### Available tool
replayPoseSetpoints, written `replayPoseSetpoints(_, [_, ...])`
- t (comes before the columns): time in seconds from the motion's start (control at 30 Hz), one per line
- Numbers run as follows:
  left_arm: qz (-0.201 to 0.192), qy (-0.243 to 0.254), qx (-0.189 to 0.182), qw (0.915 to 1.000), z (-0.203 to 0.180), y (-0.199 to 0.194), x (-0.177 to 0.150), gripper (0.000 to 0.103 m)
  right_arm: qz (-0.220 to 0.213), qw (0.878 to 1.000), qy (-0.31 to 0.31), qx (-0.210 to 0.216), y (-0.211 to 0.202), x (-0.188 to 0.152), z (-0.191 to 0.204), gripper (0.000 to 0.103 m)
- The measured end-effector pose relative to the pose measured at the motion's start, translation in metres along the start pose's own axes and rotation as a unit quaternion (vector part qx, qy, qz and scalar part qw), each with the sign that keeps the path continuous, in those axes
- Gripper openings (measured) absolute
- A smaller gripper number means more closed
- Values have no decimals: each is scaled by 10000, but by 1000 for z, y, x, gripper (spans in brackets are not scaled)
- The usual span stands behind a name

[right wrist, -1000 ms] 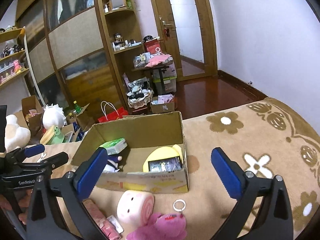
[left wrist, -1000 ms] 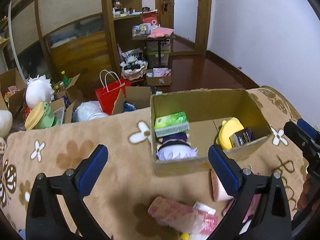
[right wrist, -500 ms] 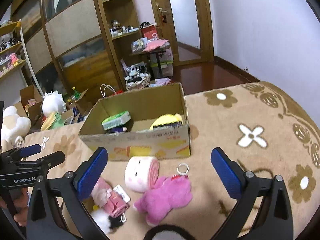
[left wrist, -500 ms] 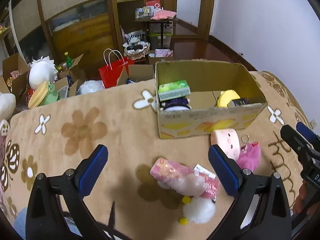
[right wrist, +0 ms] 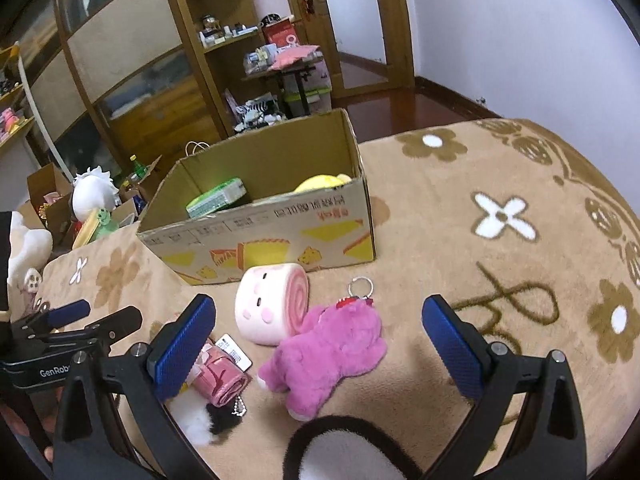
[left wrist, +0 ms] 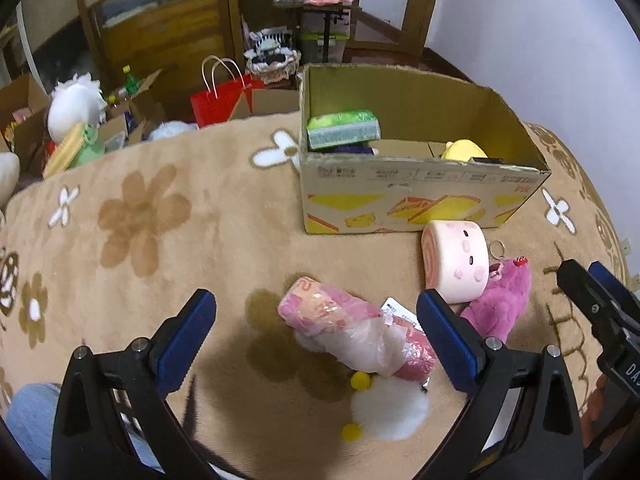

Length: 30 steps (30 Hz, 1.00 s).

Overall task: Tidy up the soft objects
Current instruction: 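Withdraw both tools from the box toward the pink plushes, then close right tool on pink bear plush while left tool closes on pink wrapped package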

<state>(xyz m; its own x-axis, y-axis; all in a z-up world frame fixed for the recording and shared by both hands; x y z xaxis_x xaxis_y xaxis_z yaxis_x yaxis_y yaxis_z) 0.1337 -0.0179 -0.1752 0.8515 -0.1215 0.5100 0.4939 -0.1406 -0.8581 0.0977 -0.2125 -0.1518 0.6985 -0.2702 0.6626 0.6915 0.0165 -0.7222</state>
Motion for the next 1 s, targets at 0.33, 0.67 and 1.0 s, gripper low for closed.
replayPoseSetpoints(0.33, [351,6,-58,9994,-10,33,-8,100,439,9979,460,77,40,-20,-15,103])
replayPoseSetpoints(0.67, [852,19,-89,9963,-17,61,-24,100,710,9966,419,85,65,-32,-13,103])
replayPoseSetpoints(1.0, [1250,90,-256,9918,-31,86,-40,100,956,9946,378,-110,79,-42,-19,103])
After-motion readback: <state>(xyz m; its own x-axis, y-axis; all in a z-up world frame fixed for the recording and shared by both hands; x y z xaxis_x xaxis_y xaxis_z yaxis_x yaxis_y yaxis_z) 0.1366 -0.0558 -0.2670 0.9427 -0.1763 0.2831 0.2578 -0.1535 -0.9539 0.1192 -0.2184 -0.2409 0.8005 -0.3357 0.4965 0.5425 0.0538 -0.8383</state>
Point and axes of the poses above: each gripper's, at about its wrist camera, not at the fingertips, and y roughly the way its jaws point, z to its left, x to its top, the point moved 9 cm from there along y, roughly the way its jaws point, and after that the axes turned 1 degree about -z, right-handed, at the moved point
